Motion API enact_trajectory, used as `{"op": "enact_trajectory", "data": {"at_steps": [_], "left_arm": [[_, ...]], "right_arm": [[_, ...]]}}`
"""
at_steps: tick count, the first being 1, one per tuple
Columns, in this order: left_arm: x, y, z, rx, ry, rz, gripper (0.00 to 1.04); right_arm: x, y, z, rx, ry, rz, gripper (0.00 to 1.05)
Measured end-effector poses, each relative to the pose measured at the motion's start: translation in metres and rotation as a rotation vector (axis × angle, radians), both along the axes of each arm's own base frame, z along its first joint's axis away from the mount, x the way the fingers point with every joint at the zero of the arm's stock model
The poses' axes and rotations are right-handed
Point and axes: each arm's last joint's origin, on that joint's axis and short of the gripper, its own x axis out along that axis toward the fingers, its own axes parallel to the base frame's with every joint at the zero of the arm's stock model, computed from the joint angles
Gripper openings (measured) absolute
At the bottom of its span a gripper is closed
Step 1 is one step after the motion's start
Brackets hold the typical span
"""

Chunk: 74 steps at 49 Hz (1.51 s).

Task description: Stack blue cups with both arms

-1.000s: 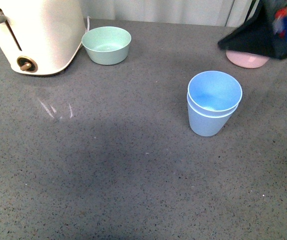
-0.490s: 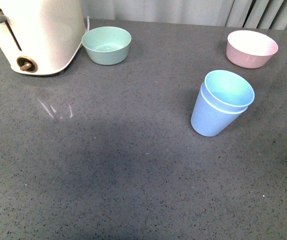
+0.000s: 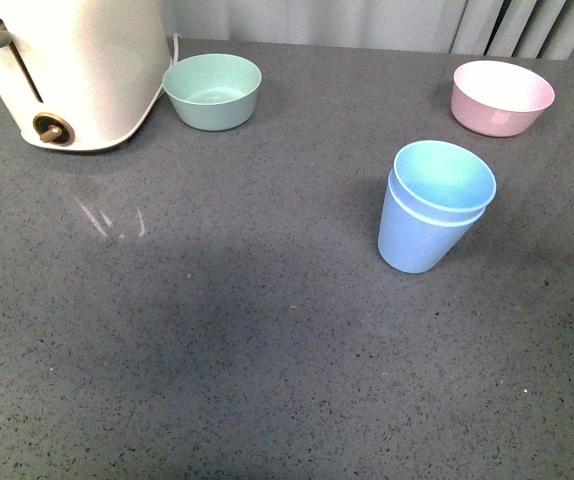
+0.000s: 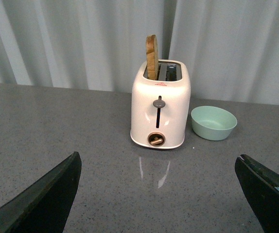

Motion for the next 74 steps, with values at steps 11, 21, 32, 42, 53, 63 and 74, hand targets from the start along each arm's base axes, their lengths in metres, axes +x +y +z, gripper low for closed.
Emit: {"op": "enact_trajectory", "data": {"at_steps": [11, 21, 32, 42, 53, 63, 74], "left_arm": [[0.0, 0.0, 0.0, 0.0, 0.0, 0.0, 0.96], [0.0, 0.0, 0.0, 0.0, 0.0, 0.0, 0.96], [0.0, 0.0, 0.0, 0.0, 0.0, 0.0, 0.96], [0.0, 0.0, 0.0, 0.0, 0.0, 0.0, 0.96], [0.0, 0.0, 0.0, 0.0, 0.0, 0.0, 0.96], [0.0, 0.0, 0.0, 0.0, 0.0, 0.0, 0.96], [0.0, 0.0, 0.0, 0.0, 0.0, 0.0, 0.96]], "right_arm": [[-0.017, 0.0, -0.007, 0.0, 0.002, 0.0, 0.02], [-0.033, 0.0, -0.015, 0.0, -0.008, 0.0, 0.02], [-0.04, 0.0, -0.015, 0.0, -0.021, 0.0, 0.02], [-0.049, 0.0, -0.012, 0.0, -0.029, 0.0, 0.02], [-0.057, 0.0, -0.011, 0.0, -0.035, 0.0, 0.02], [-0.063, 0.0, -0.011, 0.0, -0.034, 0.0, 0.02], [-0.067, 0.0, -0.011, 0.0, -0.034, 0.0, 0.02]]}}
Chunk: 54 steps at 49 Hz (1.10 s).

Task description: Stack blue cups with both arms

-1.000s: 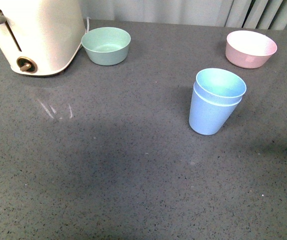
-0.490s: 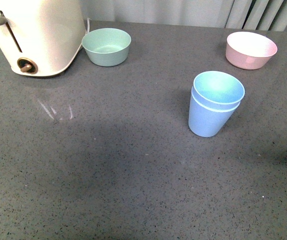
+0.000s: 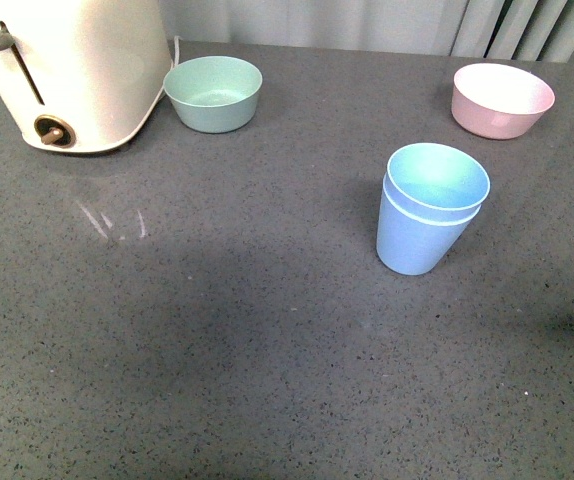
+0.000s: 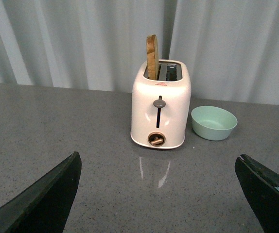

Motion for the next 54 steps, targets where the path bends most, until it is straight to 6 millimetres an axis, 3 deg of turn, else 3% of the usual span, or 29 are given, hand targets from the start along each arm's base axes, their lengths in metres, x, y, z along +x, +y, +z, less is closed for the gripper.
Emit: {"op": "enact_trajectory", "data": {"at_steps": [19, 32, 43, 46, 54], "left_arm": [[0.0, 0.0, 0.0, 0.0, 0.0, 0.0, 0.96], [0.0, 0.0, 0.0, 0.0, 0.0, 0.0, 0.96], [0.0, 0.0, 0.0, 0.0, 0.0, 0.0, 0.96], [0.0, 0.0, 0.0, 0.0, 0.0, 0.0, 0.96], [0.0, 0.0, 0.0, 0.0, 0.0, 0.0, 0.96]], "right_arm": [[-0.012, 0.0, -0.003, 0.0, 0.005, 0.0, 0.03], [-0.012, 0.0, -0.003, 0.0, 0.004, 0.0, 0.57], [-0.012, 0.0, -0.003, 0.0, 0.004, 0.0, 0.9], [-0.012, 0.0, -0.003, 0.001, 0.004, 0.0, 0.97], [-0.012, 0.0, -0.003, 0.002, 0.004, 0.0, 0.96]]}}
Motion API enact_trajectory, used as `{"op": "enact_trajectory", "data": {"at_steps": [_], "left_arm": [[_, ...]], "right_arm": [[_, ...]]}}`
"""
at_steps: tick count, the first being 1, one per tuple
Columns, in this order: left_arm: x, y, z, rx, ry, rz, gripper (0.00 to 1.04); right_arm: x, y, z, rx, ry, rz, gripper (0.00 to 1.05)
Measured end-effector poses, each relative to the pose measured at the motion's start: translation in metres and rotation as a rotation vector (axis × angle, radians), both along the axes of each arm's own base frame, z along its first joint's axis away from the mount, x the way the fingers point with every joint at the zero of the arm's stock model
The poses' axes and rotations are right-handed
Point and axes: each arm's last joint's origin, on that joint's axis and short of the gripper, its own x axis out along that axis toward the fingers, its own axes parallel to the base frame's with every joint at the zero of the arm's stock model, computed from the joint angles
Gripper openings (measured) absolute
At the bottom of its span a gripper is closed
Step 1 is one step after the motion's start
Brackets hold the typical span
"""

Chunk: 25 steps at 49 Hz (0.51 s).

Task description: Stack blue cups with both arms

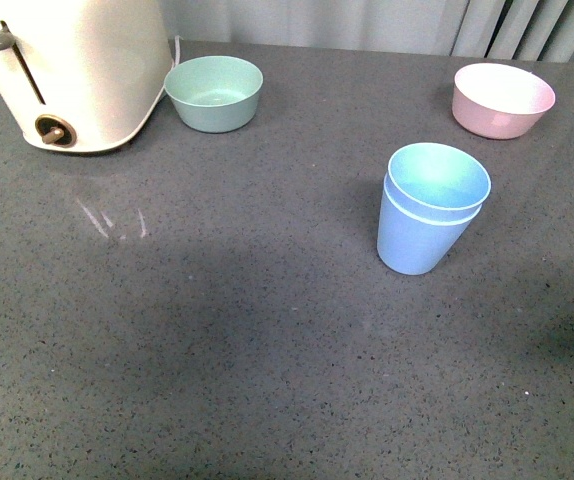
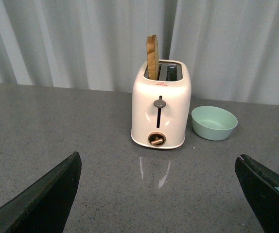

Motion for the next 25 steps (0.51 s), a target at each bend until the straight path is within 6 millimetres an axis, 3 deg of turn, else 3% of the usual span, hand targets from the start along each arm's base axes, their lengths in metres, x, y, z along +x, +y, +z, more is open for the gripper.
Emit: {"op": "enact_trajectory", "data": {"at_steps": [25], "left_arm": [[0.0, 0.0, 0.0, 0.0, 0.0, 0.0, 0.96]], "right_arm": [[0.0, 0.0, 0.0, 0.0, 0.0, 0.0, 0.96]]}}
